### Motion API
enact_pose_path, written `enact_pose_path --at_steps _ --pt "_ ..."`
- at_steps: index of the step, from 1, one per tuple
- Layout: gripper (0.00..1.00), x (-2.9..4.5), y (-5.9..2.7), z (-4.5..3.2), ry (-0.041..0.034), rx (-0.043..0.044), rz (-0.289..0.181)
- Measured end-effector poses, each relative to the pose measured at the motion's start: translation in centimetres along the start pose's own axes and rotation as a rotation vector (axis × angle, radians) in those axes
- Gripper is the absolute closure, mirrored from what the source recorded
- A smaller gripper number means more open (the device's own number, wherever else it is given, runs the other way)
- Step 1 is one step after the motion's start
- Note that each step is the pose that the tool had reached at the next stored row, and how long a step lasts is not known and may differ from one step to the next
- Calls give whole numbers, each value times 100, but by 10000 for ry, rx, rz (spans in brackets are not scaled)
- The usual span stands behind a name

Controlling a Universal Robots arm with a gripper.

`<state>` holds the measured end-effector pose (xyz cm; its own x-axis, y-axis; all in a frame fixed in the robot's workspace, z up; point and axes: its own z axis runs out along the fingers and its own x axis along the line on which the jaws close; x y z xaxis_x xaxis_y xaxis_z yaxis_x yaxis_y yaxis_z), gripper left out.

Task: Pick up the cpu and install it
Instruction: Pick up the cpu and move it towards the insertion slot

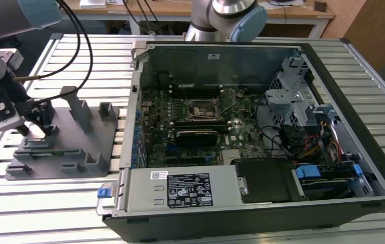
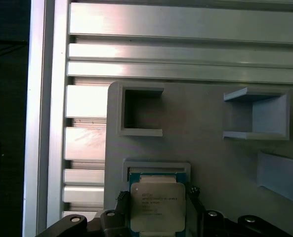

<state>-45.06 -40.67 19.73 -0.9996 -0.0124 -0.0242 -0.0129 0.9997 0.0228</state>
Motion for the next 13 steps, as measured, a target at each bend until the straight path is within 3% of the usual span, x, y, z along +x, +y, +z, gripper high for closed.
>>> enact_pose_path --at_steps 13 --pt "46 -1 2 -50 2 1 0"
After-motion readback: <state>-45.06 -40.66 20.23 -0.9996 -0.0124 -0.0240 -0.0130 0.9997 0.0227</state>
